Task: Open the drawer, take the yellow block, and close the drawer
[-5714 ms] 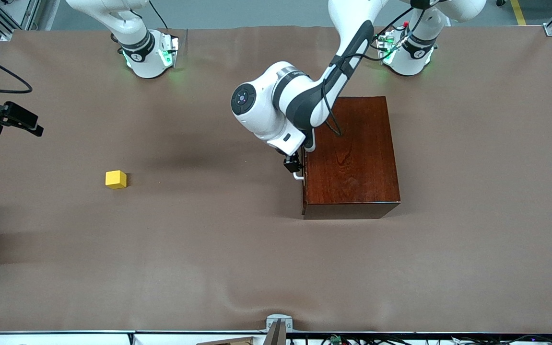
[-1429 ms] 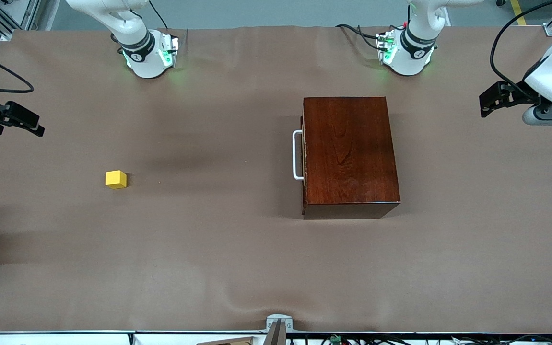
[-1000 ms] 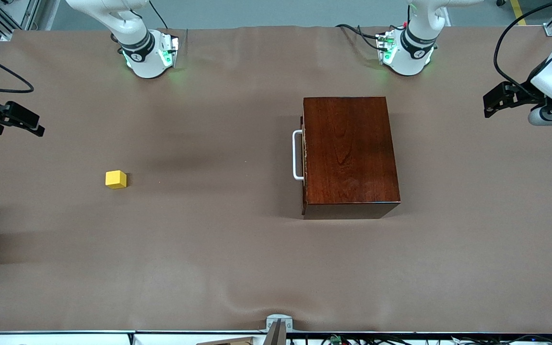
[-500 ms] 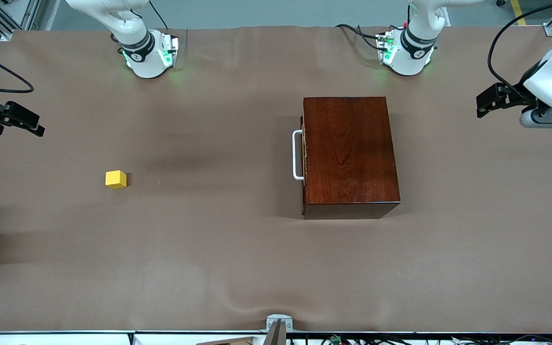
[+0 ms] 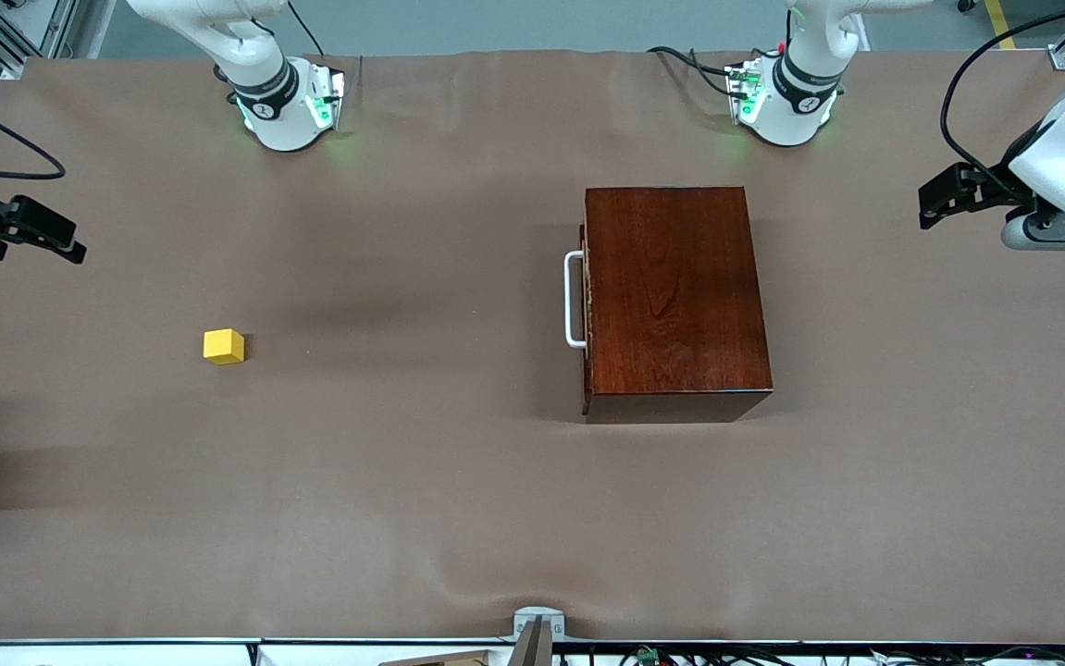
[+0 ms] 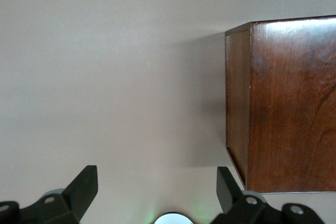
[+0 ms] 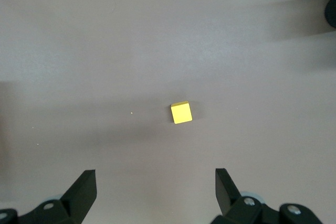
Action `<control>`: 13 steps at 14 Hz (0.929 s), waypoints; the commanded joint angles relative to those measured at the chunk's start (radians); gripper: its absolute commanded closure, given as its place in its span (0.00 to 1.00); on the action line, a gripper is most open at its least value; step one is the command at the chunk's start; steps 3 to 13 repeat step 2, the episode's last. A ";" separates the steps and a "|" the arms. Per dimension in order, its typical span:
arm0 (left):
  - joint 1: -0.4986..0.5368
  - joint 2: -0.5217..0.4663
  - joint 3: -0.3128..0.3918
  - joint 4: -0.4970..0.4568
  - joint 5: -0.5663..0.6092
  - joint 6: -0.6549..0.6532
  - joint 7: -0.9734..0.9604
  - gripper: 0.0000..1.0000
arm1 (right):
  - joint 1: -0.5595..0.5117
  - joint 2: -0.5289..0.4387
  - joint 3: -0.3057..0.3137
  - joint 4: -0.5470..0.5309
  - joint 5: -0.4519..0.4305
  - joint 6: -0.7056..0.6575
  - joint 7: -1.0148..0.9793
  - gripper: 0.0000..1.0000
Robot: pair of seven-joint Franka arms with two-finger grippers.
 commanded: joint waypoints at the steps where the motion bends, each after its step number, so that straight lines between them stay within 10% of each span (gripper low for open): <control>1: 0.020 -0.004 -0.011 0.009 -0.019 -0.004 0.021 0.00 | 0.002 -0.020 0.002 -0.007 -0.012 -0.001 0.008 0.00; 13: 0.020 -0.004 -0.011 0.009 -0.019 -0.004 0.019 0.00 | 0.003 -0.020 0.002 -0.007 -0.012 -0.001 0.008 0.00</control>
